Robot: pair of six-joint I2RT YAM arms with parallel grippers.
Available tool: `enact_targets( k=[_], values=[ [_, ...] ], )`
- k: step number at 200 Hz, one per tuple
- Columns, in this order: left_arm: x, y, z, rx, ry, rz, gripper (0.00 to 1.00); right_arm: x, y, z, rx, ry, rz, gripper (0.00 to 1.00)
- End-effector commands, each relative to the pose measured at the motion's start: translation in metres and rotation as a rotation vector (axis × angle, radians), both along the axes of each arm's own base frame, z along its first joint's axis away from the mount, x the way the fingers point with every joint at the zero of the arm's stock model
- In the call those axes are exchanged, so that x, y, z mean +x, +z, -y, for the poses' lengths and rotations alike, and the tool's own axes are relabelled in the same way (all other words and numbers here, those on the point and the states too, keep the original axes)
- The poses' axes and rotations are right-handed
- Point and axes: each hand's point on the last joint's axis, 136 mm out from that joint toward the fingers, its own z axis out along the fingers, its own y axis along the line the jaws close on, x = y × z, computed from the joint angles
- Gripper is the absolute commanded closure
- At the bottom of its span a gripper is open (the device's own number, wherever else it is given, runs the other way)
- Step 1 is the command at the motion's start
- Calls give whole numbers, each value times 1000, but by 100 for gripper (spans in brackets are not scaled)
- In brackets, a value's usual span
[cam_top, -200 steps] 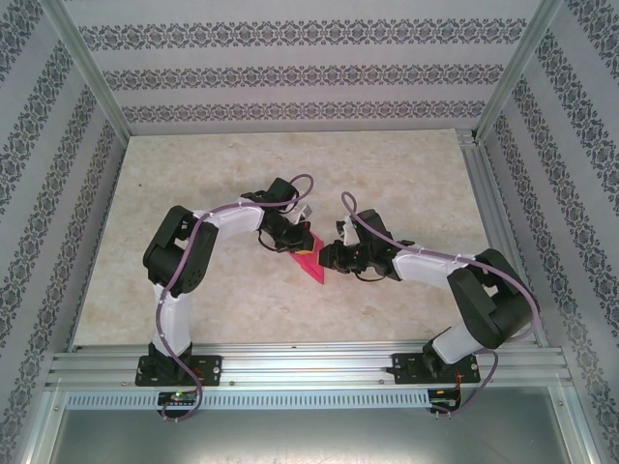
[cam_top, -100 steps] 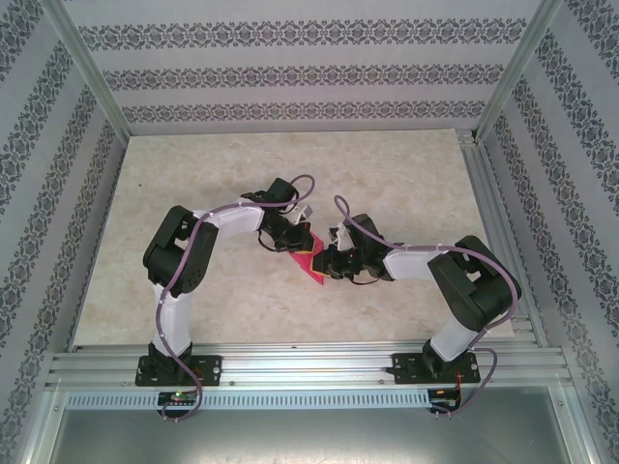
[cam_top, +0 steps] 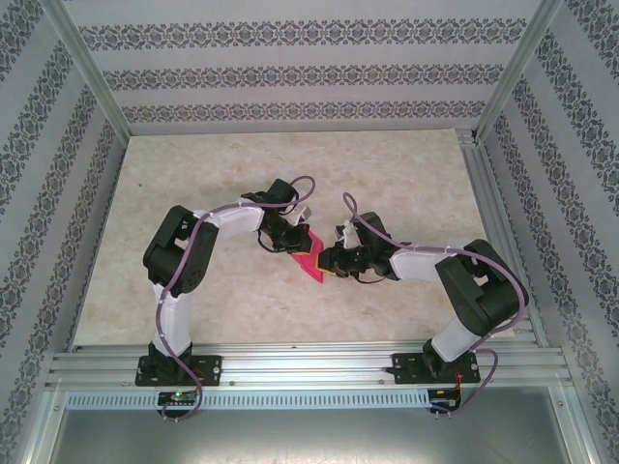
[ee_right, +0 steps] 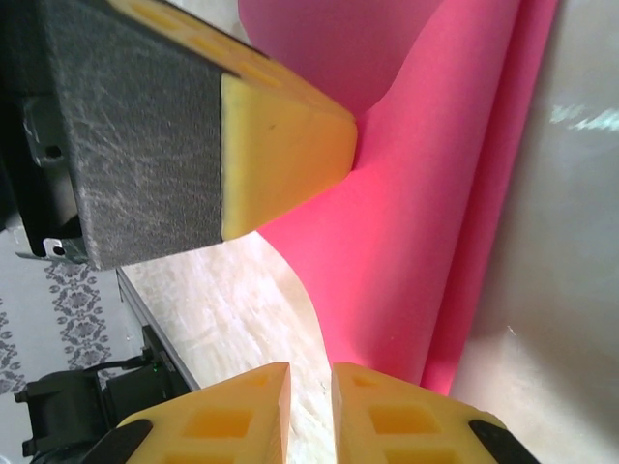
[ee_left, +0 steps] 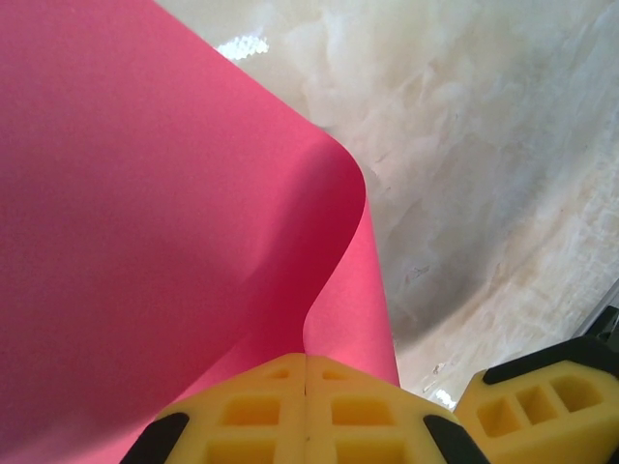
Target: Fold a paper plane with a square sheet of paper (pick it up from the middle)
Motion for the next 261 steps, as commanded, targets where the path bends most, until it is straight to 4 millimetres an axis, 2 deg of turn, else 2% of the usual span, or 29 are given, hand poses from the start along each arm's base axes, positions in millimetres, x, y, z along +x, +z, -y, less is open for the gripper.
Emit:
enact_targets(
  k=[1, 44, 88, 145, 200, 261],
  values=[
    [0, -9, -3, 14, -15, -4, 98, -6, -4, -7, 9, 37, -13, 81],
    [0, -9, 1, -6, -18, -6, 97, -8, -20, -1, -51, 33, -29, 81],
    [1, -12, 4, -19, -23, -11, 97, -10, -17, -3, -72, 61, -25, 80],
    [4, -15, 1, 9, -19, 1, 97, -15, -29, 0, -105, 65, -50, 80],
    [6, -16, 3, -2, -28, 12, 97, -15, -19, -5, -92, 77, -39, 79],
    [8, -20, 2, 17, -36, 19, 97, -24, -40, 1, -134, 74, -84, 80]
  ],
)
